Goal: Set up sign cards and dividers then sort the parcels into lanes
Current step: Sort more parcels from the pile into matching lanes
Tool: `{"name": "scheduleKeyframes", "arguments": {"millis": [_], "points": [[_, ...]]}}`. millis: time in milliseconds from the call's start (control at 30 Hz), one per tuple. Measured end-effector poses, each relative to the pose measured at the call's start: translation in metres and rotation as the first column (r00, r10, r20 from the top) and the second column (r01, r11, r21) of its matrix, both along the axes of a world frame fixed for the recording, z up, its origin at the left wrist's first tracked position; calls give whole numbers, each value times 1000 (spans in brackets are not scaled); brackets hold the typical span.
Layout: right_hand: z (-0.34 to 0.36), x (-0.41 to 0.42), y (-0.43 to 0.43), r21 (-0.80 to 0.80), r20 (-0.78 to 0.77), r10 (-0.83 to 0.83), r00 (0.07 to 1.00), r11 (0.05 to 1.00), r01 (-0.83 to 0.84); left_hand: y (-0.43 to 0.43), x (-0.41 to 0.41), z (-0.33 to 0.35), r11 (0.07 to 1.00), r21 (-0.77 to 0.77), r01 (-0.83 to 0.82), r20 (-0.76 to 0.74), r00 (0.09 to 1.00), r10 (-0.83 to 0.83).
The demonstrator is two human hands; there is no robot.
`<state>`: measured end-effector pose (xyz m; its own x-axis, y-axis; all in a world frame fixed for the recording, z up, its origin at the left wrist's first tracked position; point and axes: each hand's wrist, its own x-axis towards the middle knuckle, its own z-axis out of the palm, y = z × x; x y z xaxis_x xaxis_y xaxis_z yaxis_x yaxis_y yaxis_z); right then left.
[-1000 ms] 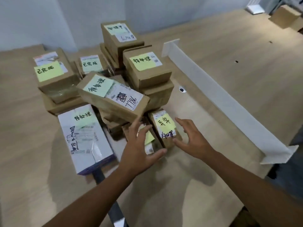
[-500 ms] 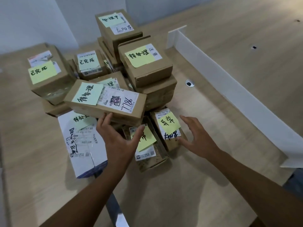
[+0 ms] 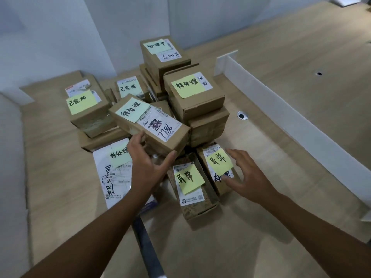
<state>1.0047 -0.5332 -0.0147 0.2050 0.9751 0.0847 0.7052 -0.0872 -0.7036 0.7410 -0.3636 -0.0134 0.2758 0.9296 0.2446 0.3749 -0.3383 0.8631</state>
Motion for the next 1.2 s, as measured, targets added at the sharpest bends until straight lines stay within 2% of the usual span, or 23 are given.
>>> {"name": "scheduleKeyframes", "arguments": {"millis": [100,233,367,533,700,900,1033,1200], "points": [[23,-27,37,53,-21,14,1000,998,-13,3,-9,5,1000,-7,1,0,1000,-1],[42,-65,85,115,84,46,995,992,-56,10,-12,10,999,-15,32,-31,999,-33],[42,-82,108,37,118,10,993,999,-15,18,-12,9,992,-62,114,-127,984,-121],[40,-86,115,-9,170,-32,985,999,34,24,-13,9,987,-92,131,-137,980,-143],[40,-94,117,-17,159,-53,986,998,56,29,-18,12,977,-131,167,-102,978,-181],[31,-104,110,18,165,-62,984,998,60,52,-36,19,909,-186,372,-112,912,-396],[29,-111,114,82,138,-74,988,995,63,72,-42,24,845,-219,489,-53,858,-510],[31,-112,120,85,150,-82,985,994,70,87,-41,26,803,-265,534,-46,825,-563]]}}
